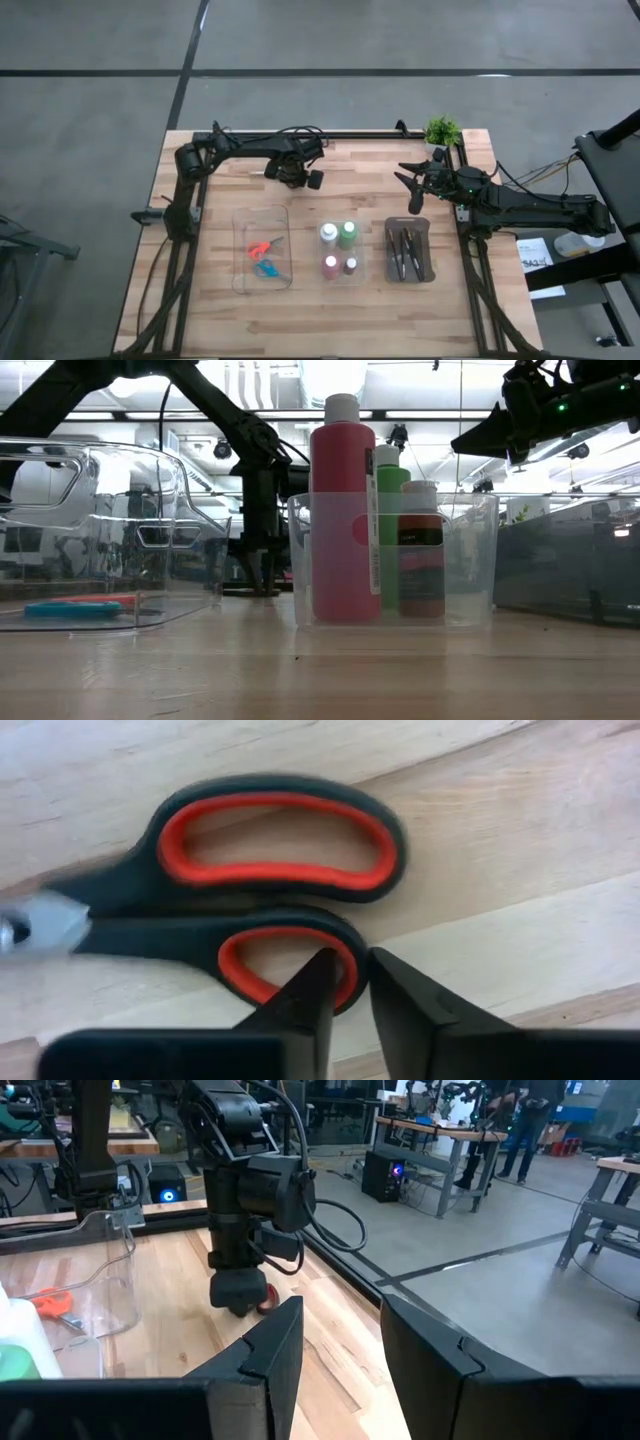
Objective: Pick & Place Paint Supplies
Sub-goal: Put the black scissors into the transparent bin
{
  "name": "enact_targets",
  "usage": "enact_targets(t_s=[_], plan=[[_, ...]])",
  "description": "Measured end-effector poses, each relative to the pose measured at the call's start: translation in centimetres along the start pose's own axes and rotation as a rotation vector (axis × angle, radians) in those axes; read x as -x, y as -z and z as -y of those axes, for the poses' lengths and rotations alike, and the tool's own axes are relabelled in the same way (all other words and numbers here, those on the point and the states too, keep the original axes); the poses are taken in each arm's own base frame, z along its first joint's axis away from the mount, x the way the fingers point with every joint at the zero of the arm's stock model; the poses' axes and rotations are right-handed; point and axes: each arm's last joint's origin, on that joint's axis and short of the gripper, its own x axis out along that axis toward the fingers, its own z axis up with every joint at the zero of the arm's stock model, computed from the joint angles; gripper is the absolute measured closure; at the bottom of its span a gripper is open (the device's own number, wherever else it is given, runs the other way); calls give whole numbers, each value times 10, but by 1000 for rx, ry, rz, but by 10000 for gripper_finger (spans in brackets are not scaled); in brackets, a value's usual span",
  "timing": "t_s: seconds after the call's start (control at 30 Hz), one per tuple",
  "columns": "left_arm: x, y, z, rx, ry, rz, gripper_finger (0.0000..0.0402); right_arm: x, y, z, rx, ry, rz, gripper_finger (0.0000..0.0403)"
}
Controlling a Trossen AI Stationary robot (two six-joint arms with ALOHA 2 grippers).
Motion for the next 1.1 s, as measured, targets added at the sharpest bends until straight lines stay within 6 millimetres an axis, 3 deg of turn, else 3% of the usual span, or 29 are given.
enact_targets(t_s=[0.2, 0.7, 1.1], plan=[[0, 0, 0, -19, 0, 1, 377, 0, 0, 0, 0, 0, 0, 272], [4, -1, 1, -23, 21, 13, 375, 0, 0, 0, 0, 0, 0, 272], [52, 8, 0, -39, 66, 118, 375, 0, 0, 0, 0, 0, 0, 272]])
